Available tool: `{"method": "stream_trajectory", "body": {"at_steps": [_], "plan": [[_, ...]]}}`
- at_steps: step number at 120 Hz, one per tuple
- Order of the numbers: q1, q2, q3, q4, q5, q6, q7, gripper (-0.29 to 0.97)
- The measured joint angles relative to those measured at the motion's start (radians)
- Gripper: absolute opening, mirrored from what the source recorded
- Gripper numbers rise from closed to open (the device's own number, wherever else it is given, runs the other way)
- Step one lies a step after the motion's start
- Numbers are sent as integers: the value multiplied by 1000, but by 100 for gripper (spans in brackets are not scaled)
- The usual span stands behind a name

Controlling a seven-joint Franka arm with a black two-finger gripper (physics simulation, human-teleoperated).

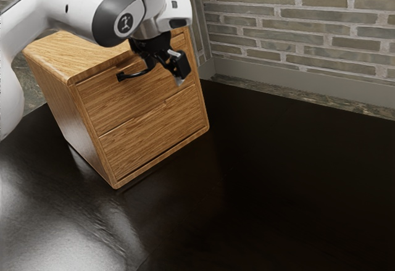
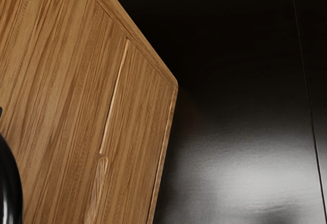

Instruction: Pull the drawer handle with one arm to open the drawer

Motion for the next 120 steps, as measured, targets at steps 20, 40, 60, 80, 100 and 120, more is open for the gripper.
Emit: {"method": "stream_trajectory", "body": {"at_steps": [20, 40, 60, 80, 100, 120], "plan": [[23, 0, 0, 1, -1, 16, -1, 68], [32, 9, 0, 1, -2, 31, 0, 68], [38, 18, 0, -4, -1, 44, 4, 69], [59, 16, 0, -17, -1, 50, 7, 68], [62, -27, -1, -70, -1, 45, 8, 61], [57, -77, -5, -107, -1, 37, 9, 42]]}}
